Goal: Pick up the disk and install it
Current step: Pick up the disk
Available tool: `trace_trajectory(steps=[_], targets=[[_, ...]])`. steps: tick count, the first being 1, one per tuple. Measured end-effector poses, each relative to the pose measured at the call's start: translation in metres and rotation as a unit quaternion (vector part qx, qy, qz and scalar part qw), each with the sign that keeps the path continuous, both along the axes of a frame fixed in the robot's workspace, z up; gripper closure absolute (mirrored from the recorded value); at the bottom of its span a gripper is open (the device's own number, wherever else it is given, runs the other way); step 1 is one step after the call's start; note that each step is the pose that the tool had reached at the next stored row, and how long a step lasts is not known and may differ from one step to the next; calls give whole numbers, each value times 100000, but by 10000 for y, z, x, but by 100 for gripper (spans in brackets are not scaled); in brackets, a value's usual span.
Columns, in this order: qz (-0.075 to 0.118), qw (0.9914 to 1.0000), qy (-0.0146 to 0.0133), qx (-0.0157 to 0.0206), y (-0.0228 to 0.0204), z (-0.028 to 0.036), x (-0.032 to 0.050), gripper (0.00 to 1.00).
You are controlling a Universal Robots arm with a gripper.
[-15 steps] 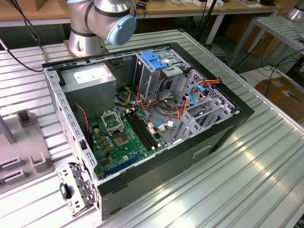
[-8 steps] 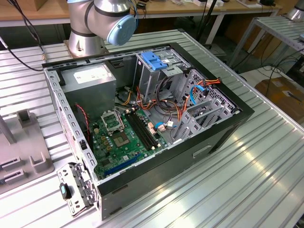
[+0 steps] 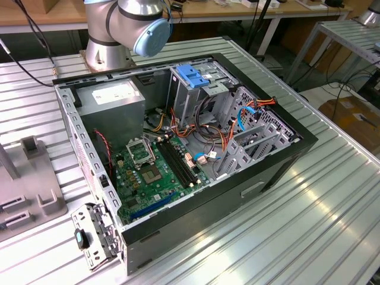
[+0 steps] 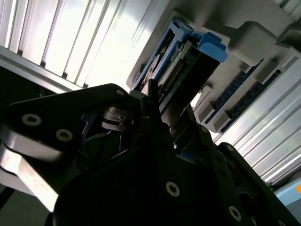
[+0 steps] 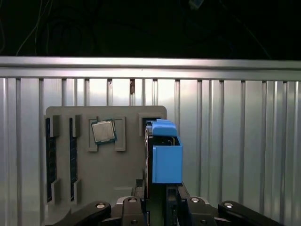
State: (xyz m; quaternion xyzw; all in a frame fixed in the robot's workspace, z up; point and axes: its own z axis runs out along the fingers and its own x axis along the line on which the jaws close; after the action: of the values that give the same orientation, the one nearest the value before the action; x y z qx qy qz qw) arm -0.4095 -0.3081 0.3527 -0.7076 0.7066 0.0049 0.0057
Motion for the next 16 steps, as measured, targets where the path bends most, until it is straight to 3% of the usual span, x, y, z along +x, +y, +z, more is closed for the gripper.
trace_trajectory(steps=[9,16], targets=[[-1,100000,1,0,0,224,0,65],[2,100000,-4,3,0,350,0,65]])
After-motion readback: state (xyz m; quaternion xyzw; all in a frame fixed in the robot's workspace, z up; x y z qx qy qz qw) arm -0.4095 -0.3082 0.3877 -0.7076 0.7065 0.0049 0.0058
